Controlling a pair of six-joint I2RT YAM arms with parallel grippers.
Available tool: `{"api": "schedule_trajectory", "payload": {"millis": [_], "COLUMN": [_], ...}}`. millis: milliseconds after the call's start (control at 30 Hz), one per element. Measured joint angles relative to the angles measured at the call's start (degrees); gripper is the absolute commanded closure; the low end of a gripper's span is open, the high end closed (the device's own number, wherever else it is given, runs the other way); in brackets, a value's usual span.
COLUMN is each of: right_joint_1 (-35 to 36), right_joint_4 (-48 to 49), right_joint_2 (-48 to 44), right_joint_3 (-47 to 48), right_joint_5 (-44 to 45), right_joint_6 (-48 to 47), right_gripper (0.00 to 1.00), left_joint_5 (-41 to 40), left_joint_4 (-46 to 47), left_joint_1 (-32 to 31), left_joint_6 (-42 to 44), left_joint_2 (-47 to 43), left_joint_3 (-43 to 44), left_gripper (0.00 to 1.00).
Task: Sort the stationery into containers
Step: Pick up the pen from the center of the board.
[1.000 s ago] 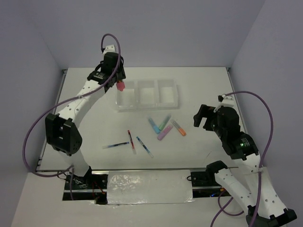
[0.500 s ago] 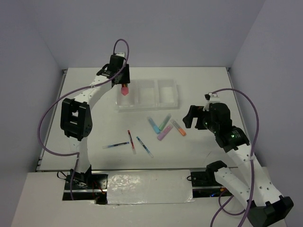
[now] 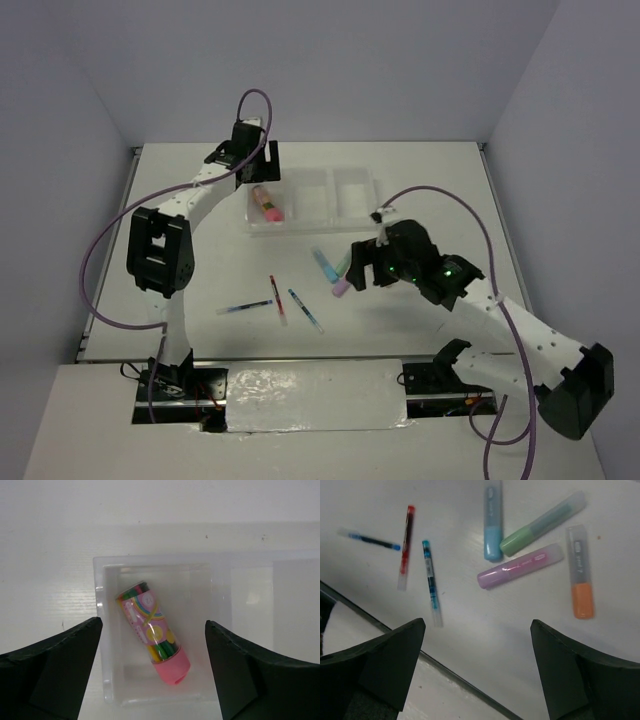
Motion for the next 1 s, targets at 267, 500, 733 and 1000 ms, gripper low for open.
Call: {"api": "schedule_trajectory", "payload": {"millis": [267, 500, 733, 1000], "right_joint_1": [21.7, 28.7, 28.96, 28.33], "right_joint_4": [3.15, 4.33, 6.36, 5.64], "right_joint_2": [28.0, 47.63, 50.9, 49.62], "right_joint_3": [10.25, 16.5, 18.43, 18.34], "right_joint_5": [9.88, 13.31, 14.4, 14.43], "right_joint_6": [1.6, 3.54, 5.16, 6.56], "right_gripper": [0.3, 0.38, 0.98, 1.0], "left_joint_5": [-7.63, -12.7, -14.6, -14.32], "left_joint_4": [-14.91, -21.88, -24.68, -23.17], "left_joint_1": [-0.04, -0.02, 0.04, 0.04], "left_joint_6": [-5.92, -5.29, -2.34, -1.09], "left_joint_2": [-13.86, -41.42, -51.21, -57.05], "left_joint_3": [-0.42, -11.39, -24.63, -39.04], "left_gripper": [0.01, 0.01, 0.01, 0.01]}}
